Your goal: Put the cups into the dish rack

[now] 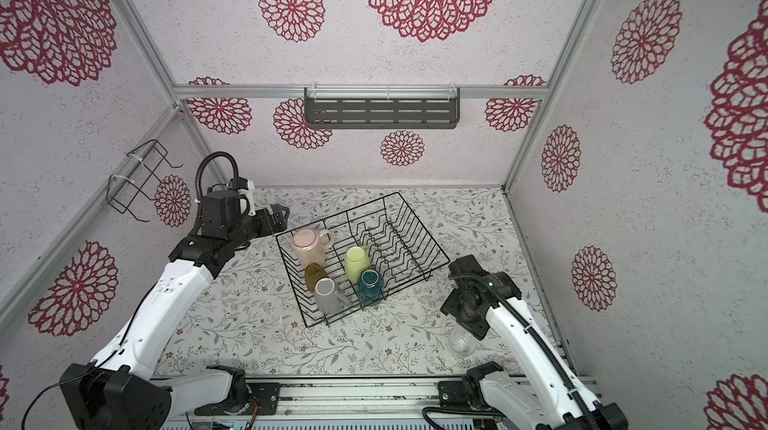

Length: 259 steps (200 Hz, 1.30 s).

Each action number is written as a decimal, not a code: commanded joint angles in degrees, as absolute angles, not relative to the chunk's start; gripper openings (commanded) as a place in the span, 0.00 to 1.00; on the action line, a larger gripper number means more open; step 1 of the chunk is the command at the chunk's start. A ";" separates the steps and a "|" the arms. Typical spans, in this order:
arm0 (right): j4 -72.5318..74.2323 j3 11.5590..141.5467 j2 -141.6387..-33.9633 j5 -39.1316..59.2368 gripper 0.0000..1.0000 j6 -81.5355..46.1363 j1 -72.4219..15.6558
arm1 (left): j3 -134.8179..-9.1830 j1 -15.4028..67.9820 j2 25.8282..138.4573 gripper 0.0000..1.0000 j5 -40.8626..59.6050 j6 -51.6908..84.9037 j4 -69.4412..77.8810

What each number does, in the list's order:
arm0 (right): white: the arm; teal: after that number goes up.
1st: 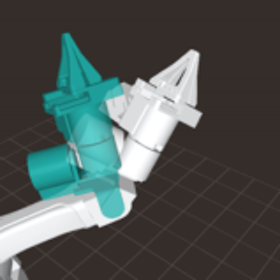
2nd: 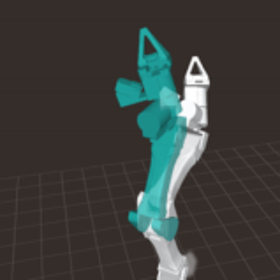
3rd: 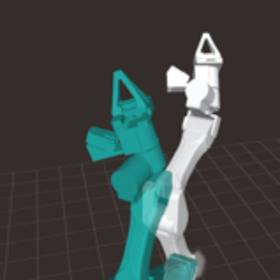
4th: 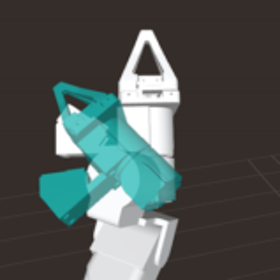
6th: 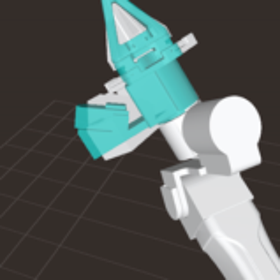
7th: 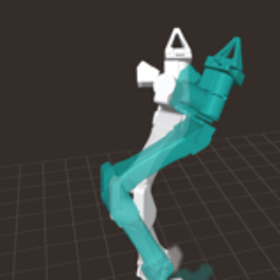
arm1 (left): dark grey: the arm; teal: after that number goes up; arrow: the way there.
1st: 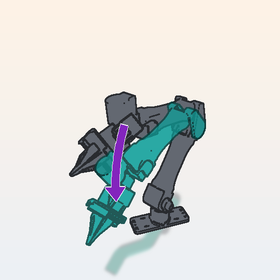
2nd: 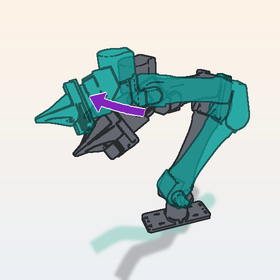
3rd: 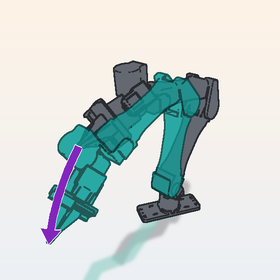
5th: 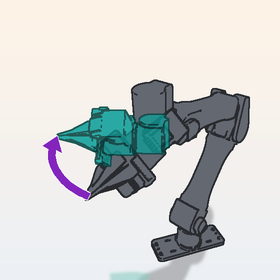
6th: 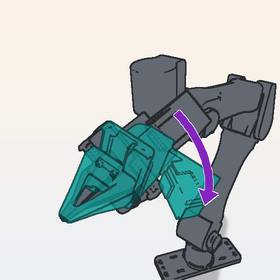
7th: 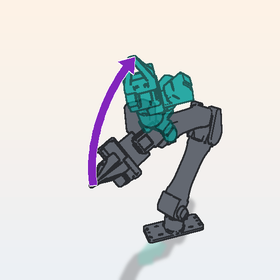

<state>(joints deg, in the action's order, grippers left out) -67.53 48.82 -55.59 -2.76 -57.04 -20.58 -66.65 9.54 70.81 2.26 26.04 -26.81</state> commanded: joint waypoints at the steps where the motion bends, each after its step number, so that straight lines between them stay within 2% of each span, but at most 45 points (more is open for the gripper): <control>1: -67.41 44.95 -55.94 1.38 0.71 -59.40 -20.92 | -64.96 9.80 67.88 0.97 3.59 30.82 -25.03; 10: -65.62 43.14 -56.58 2.50 0.70 -59.63 -21.48 | -64.29 10.06 67.36 0.97 4.08 30.99 -24.87; 22: -64.03 41.57 -57.19 2.34 0.63 -60.25 -22.70 | -63.76 10.61 67.00 0.97 4.45 30.68 -25.71; 42: -62.25 40.70 -57.47 1.31 0.46 -60.82 -24.57 | -63.31 11.06 66.58 0.97 3.07 31.12 -28.43; 75: -59.91 38.76 -58.76 0.63 0.38 -60.56 -26.68 | -60.92 11.07 64.66 0.97 2.37 33.37 -29.79; 86: -58.01 38.32 -58.96 0.84 0.30 -60.40 -28.84 | -60.01 11.07 63.65 0.97 2.45 33.98 -29.79; 99: -56.34 39.02 -58.55 -0.20 0.14 -61.05 -32.62 | -59.10 11.07 62.52 0.97 2.45 34.97 -30.10; 114: -55.88 41.05 -58.32 -2.18 0.05 -61.59 -36.35 | -58.70 11.07 61.76 0.98 3.38 36.27 -31.69; 168: -53.00 46.72 -64.58 -4.89 0.01 -62.04 -49.30 | -56.10 13.36 59.05 0.99 7.67 37.66 -35.36; 210: -50.76 54.25 -74.24 -7.97 0.07 -60.21 -60.58 | -52.12 21.03 58.24 0.97 6.86 40.36 -35.03; 240: -47.26 53.66 -76.72 -5.11 0.18 -59.20 -62.04 | -51.65 26.99 58.14 0.97 2.93 41.87 -36.03; 259: -44.65 51.60 -77.92 -2.55 0.21 -59.16 -62.18 | -52.13 29.64 57.97 0.96 1.75 42.25 -36.51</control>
<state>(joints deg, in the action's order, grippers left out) -46.39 53.04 -76.86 -4.14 -59.27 -61.89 -51.57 27.07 58.76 4.95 40.40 -35.97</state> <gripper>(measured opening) 0.194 0.966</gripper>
